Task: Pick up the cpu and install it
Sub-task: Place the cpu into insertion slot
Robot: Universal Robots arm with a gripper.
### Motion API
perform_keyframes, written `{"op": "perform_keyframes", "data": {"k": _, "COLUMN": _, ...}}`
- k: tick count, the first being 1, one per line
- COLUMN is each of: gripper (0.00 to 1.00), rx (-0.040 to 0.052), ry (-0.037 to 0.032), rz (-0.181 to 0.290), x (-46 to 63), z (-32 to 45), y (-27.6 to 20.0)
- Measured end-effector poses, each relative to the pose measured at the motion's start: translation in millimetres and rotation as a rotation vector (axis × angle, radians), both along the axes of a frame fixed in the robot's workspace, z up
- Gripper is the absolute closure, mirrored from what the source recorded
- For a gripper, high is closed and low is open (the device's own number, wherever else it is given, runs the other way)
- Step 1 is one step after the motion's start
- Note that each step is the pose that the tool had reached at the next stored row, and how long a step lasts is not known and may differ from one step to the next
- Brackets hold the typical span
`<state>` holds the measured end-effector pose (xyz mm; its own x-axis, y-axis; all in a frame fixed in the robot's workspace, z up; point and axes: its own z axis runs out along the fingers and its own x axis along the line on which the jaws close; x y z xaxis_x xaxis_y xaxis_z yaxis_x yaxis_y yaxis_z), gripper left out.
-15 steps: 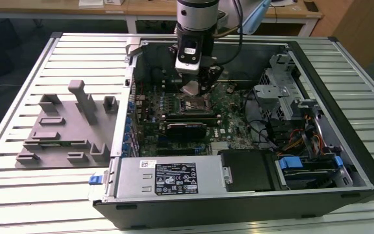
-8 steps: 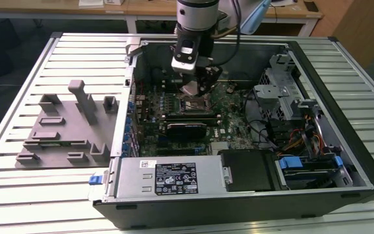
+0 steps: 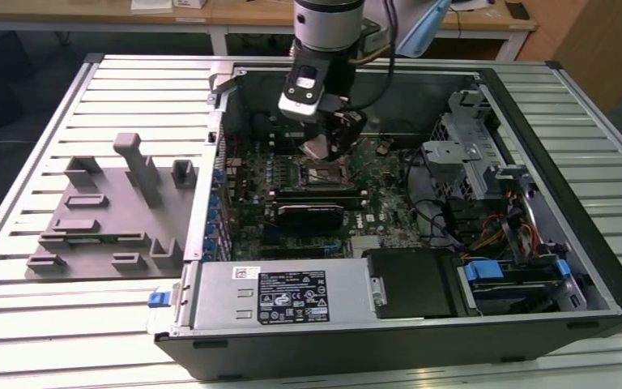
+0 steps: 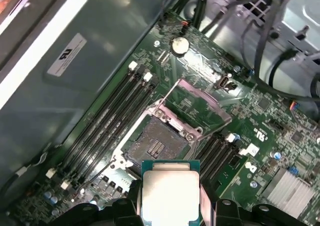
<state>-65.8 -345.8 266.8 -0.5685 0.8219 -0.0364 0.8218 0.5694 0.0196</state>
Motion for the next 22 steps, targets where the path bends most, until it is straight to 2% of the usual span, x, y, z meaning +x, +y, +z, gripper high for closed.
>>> {"op": "perform_keyframes", "data": {"k": 16, "gripper": 0.45, "rx": 0.0, "ry": 0.0, "rz": -0.15, "x": 0.0, "z": -0.2, "y": 0.0}}
{"op": "perform_keyframes", "data": {"k": 22, "gripper": 0.45, "rx": 0.0, "ry": 0.0, "rz": -0.221, "x": 0.0, "z": -0.7, "y": 0.0}}
